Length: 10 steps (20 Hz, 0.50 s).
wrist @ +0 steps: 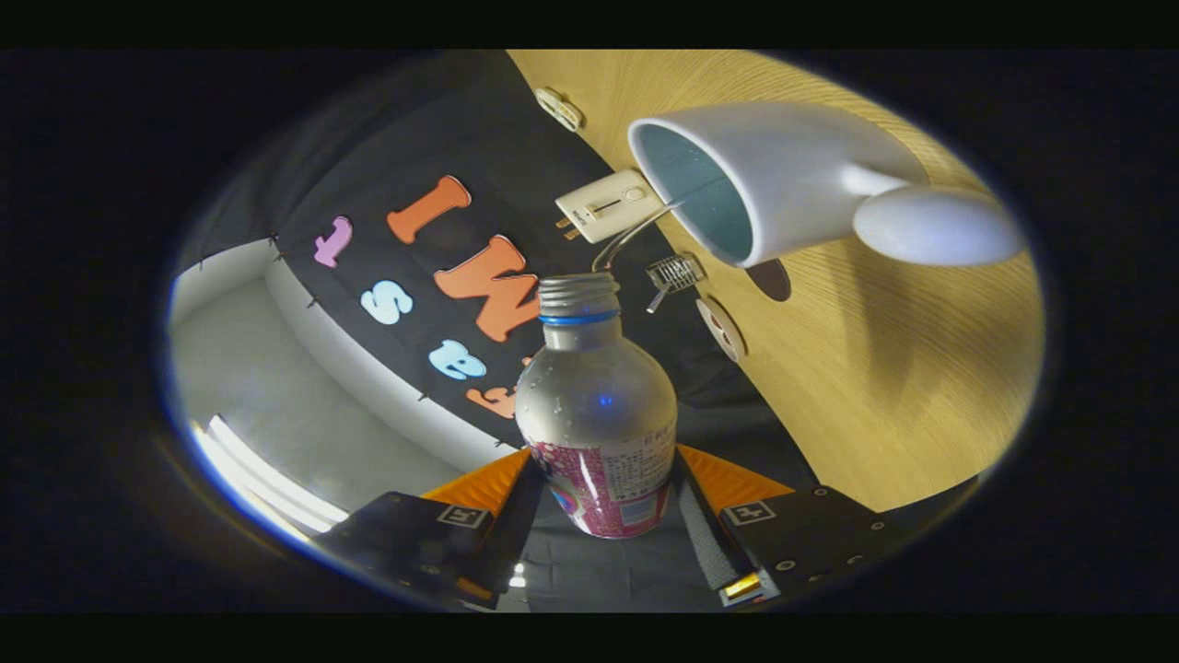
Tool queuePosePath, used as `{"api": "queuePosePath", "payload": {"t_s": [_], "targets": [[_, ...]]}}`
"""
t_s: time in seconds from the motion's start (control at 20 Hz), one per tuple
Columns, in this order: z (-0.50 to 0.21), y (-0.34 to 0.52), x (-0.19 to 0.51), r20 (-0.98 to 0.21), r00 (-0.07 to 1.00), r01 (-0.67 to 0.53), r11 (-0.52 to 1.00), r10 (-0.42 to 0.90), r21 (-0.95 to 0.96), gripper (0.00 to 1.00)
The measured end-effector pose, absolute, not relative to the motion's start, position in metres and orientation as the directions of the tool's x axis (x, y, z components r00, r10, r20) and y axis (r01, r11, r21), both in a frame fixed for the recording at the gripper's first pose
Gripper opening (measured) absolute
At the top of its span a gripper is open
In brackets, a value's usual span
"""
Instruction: Take the bottle from table, then pour the juice into the cup, finally place the bottle on the coaster
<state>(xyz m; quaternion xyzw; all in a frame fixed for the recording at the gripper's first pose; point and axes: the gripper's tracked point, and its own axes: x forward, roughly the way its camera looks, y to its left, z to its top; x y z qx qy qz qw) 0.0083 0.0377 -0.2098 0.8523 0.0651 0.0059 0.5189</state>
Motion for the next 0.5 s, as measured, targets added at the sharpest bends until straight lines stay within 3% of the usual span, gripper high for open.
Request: {"api": "queuePosePath", "payload": {"t_s": [0.5], "targets": [[-0.209,0.0356,0.0068,-0.044,0.994,0.086,-0.486,0.098,0.87,0.77]]}}
